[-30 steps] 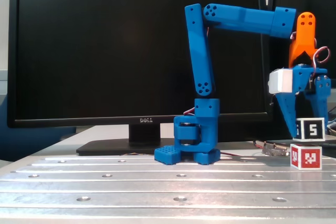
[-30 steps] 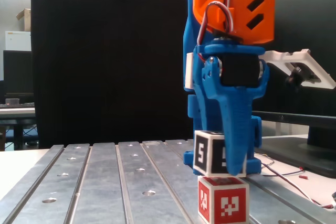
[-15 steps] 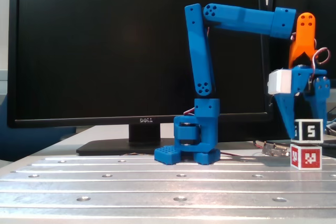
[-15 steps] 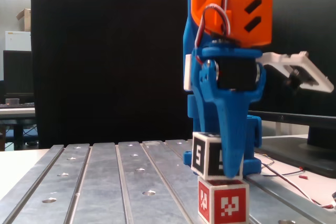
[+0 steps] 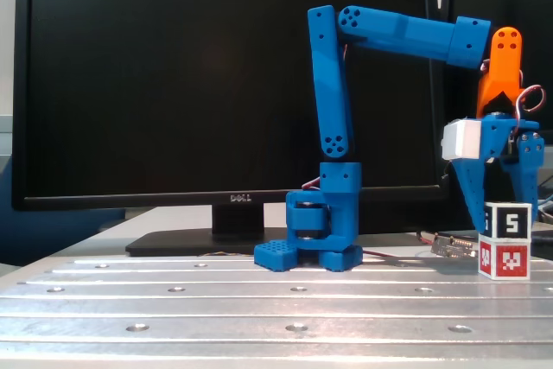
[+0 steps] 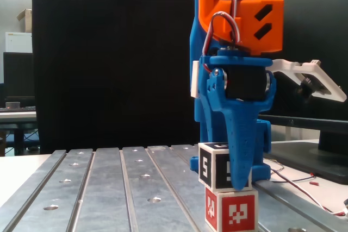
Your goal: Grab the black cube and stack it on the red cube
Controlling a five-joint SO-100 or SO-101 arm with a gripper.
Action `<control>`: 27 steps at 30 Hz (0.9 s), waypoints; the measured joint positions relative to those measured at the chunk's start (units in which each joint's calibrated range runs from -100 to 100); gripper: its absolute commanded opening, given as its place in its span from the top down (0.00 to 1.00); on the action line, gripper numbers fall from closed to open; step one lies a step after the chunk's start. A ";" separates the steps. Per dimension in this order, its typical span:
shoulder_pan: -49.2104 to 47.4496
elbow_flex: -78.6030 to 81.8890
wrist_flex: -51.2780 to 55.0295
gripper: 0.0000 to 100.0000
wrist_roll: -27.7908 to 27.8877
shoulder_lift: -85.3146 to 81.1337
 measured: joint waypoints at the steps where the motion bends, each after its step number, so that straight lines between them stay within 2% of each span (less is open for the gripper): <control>1: 0.00 0.00 0.09 0.82 0.00 0.00; 23: 0.00 0.00 0.09 0.81 0.00 0.00; 27: 0.00 0.09 0.09 0.76 0.00 0.00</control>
